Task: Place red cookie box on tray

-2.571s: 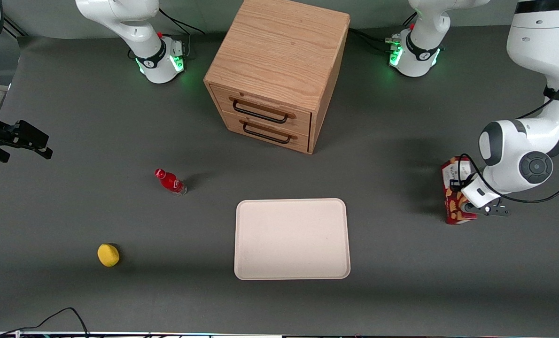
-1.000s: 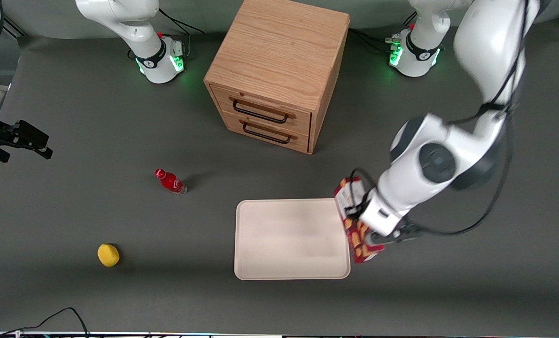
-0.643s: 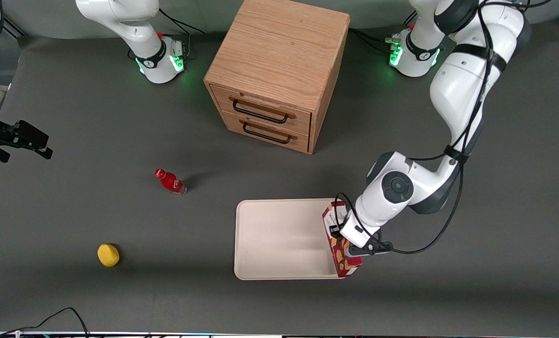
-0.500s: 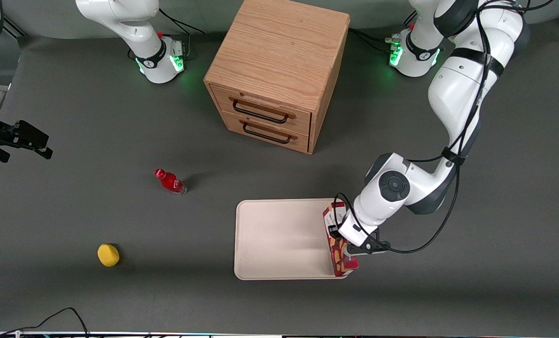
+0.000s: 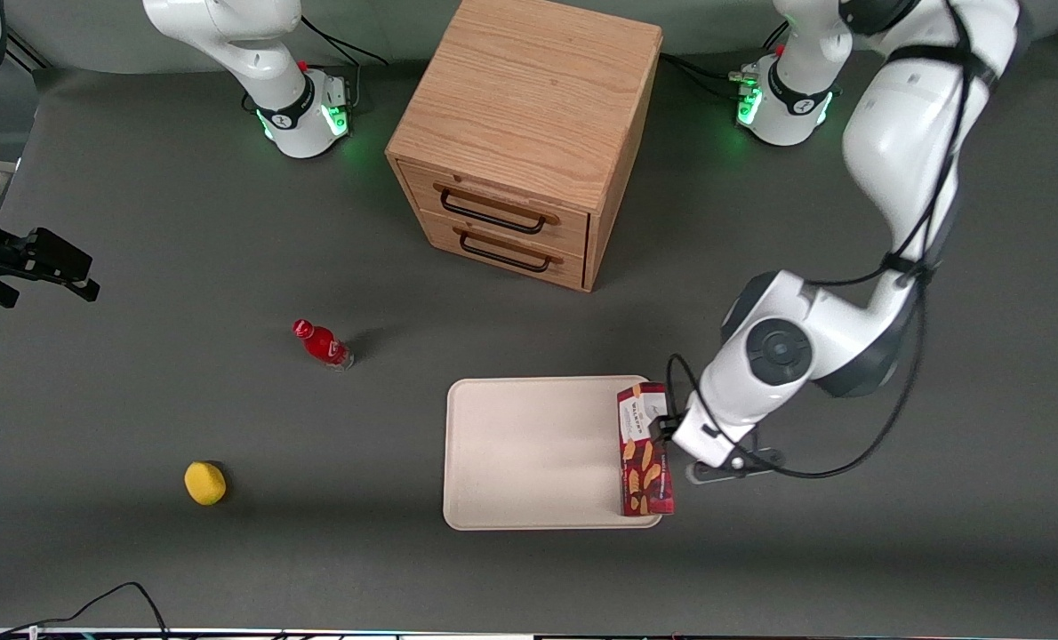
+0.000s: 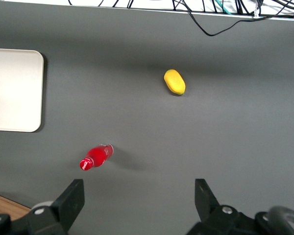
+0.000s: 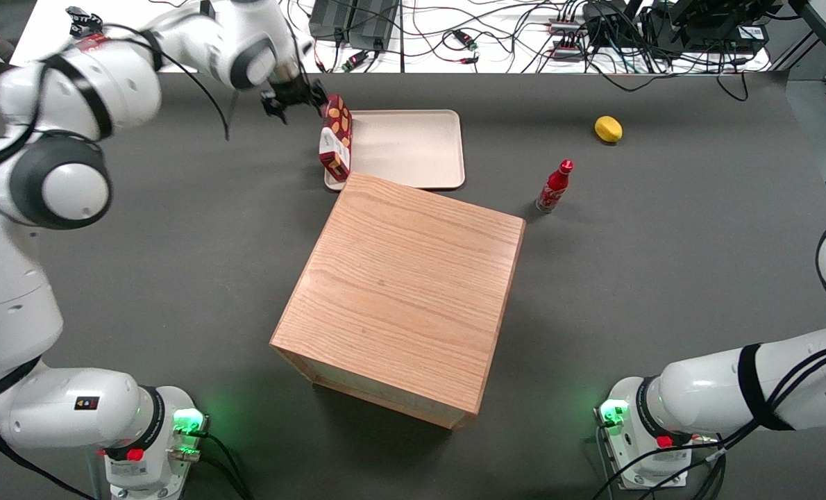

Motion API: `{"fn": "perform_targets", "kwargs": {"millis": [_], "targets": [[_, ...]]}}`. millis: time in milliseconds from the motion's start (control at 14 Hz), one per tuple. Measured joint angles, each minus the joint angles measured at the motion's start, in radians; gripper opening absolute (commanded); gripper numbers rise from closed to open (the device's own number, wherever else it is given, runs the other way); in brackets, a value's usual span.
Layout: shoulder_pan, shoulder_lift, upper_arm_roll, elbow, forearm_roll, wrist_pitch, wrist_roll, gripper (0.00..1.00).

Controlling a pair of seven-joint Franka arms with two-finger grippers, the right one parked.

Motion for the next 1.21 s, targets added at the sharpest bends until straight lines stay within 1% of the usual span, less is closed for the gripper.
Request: {"fn": "perform_targets", "kwargs": {"millis": [71, 143, 286, 357, 429, 571, 714, 786, 1071, 1214], "targets": [[0.009, -0.067, 0.008, 0.006, -0.050, -0.093, 0.045, 1.00], [0.017, -0.141, 0.037, 0.013, -0.107, -0.197, 0.111, 1.00], [0.025, -0.293, 0.152, 0.019, -0.213, -0.386, 0.291, 1.00], [0.030, -0.362, 0.222, 0.018, -0.248, -0.473, 0.398, 1.00], [0.034, -0.419, 0.289, 0.018, -0.268, -0.555, 0.506, 1.00], [0.040, -0.508, 0.402, 0.004, -0.283, -0.684, 0.702, 1.00], [0.043, -0.589, 0.476, -0.061, -0.291, -0.719, 0.805, 1.00], [0.043, -0.634, 0.493, -0.119, -0.294, -0.707, 0.825, 1.00], [0.041, -0.825, 0.511, -0.396, -0.297, -0.578, 0.832, 1.00], [0.034, -0.878, 0.515, -0.447, -0.298, -0.559, 0.833, 1.00]]}}
